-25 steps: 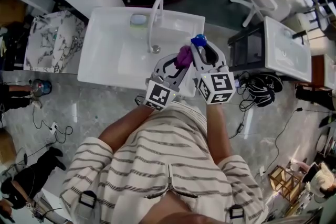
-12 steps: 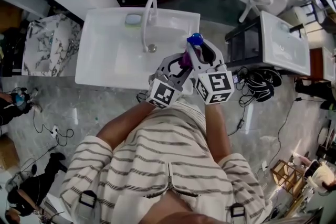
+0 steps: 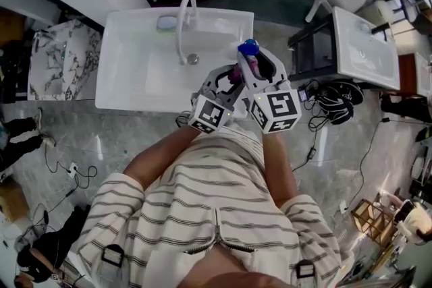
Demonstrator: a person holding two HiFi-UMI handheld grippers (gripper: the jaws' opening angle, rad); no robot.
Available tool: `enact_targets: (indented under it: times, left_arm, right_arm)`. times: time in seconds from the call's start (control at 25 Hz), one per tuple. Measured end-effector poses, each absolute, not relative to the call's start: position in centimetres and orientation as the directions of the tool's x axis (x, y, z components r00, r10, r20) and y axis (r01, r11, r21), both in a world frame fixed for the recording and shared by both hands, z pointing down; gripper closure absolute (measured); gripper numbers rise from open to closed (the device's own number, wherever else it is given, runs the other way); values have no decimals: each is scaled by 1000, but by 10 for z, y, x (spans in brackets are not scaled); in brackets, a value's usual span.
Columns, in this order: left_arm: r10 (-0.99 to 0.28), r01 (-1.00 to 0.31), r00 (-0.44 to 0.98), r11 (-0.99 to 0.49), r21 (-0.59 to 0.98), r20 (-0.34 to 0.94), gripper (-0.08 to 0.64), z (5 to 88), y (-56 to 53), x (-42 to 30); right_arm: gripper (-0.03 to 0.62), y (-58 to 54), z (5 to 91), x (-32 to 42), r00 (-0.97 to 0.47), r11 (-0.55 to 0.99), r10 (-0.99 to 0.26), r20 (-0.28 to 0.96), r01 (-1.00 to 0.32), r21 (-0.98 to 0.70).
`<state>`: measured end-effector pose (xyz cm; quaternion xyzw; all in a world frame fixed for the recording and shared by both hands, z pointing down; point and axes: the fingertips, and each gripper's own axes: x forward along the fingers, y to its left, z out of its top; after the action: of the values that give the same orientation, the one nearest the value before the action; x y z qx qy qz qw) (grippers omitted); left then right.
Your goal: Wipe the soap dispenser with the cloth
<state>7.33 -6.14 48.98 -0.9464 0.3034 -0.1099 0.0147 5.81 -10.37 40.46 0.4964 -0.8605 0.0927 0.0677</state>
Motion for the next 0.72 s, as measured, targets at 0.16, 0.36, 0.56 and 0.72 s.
enact_targets:
  times: [0.16, 0.36, 0.56, 0.72]
  left_arm:
    - [-573, -567, 791, -818, -93, 214, 440, 497, -62, 75]
    - [-571, -569, 785, -818, -87, 238, 440, 506, -61, 72]
    - [-581, -582, 774, -809, -81, 250, 440, 510, -61, 65]
    - [-599, -601, 761, -795, -76, 249, 440, 509, -63, 57]
  right_arm:
    - [460, -104, 402, 62, -495, 486, -846, 199, -869, -96]
    - [460, -103, 399, 72, -479, 468, -857, 189, -878, -106]
    - [460, -102, 398, 77, -475, 460, -861, 184, -880, -116]
    - [460, -102, 398, 78, -474, 459, -862, 181, -880, -121]
